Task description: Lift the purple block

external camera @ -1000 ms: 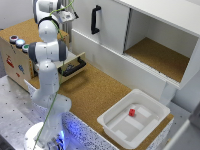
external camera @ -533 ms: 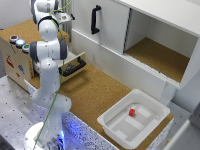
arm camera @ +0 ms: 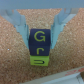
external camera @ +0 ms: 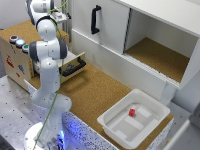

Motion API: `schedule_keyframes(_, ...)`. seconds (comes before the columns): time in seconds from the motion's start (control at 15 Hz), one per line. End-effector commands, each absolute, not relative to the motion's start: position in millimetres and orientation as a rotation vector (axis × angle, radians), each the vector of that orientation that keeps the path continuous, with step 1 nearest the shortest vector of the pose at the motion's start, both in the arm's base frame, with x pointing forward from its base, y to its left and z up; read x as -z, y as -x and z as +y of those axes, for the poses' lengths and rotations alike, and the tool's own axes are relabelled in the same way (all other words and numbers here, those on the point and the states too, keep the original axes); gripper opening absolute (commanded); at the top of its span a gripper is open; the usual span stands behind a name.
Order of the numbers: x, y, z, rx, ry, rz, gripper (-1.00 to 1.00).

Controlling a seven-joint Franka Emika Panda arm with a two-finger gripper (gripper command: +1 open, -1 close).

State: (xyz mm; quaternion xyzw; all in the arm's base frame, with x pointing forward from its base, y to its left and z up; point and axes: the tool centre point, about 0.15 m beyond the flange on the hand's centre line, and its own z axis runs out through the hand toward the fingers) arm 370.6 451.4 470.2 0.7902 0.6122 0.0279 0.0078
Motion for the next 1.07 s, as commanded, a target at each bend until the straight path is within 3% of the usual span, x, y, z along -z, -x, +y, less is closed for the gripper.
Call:
schedule_keyframes(0.0, -510.0, -373.0, 448.2, 0.012, -2.422, 1.796, -1.0)
schedule_keyframes(0.4, -478.0, -352.7, 389.9, 0.133, -2.405, 1.743, -1.0)
schedule_keyframes(1.0, -417.7, -326.1, 302.3, 0.144, -2.451, 1.78, -1.0)
